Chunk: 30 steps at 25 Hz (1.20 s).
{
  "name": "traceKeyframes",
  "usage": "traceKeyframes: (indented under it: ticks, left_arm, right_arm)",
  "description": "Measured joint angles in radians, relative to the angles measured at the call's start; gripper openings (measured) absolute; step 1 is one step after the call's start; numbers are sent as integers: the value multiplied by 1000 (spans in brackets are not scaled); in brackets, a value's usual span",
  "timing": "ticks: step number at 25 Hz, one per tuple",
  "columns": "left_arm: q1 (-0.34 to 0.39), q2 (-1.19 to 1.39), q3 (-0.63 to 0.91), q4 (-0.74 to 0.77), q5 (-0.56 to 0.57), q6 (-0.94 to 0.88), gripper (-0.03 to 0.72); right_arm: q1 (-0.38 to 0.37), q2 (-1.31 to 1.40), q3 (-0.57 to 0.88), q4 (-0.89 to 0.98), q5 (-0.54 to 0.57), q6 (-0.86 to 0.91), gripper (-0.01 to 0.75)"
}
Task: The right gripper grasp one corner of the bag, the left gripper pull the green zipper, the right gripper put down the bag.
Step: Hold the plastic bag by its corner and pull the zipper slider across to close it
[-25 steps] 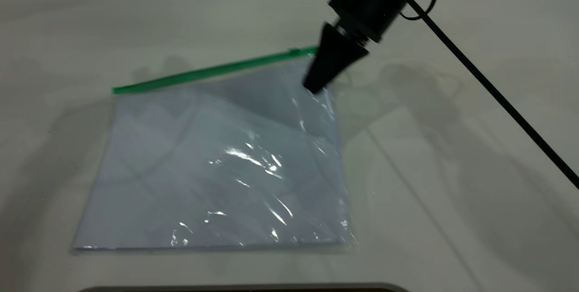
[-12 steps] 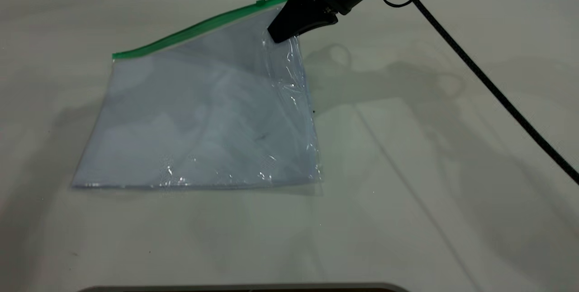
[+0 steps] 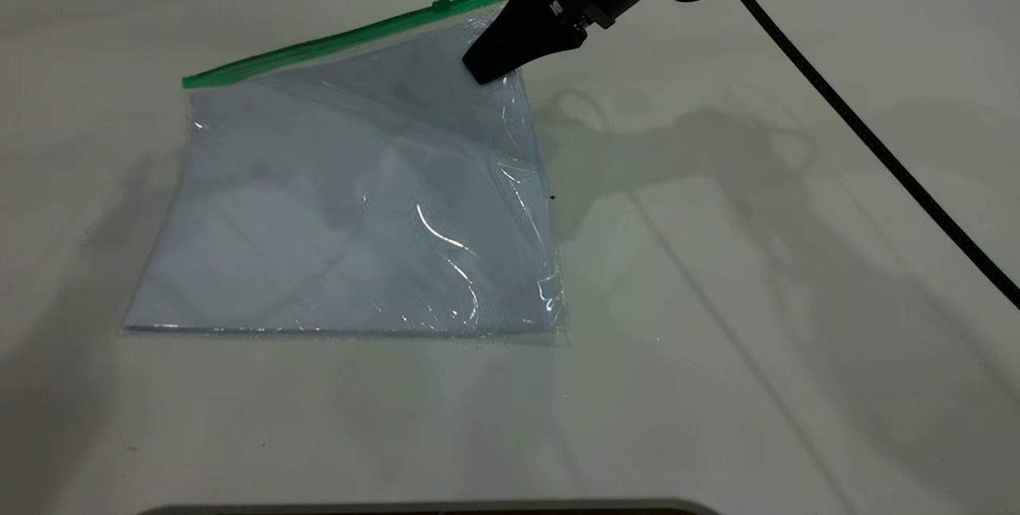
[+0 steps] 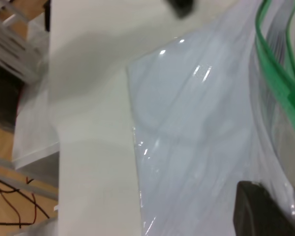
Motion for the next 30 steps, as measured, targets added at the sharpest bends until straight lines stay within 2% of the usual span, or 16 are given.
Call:
traceKeyframes:
  ticks: [7,19,22,26,30]
  left_arm:
    - [-14,48,-22,7,50,17,430]
    - [-70,65,-21,17,52,23,405]
    - [-72,65,-21,18,51,24,340]
    - [-72,65,-21,19,51,24,217]
    - [-72,65,-22,19,49,25,155]
  right_arm:
    - [0,0,-2,-1,59,-41,33]
    - [0,0,-5,-23,71,-41,33]
    - [0,0,-5,-28,71,-41,33]
    - [0,0,-5,-35,74,-41,33]
    - [0,0,-5,-37,76,-41,33]
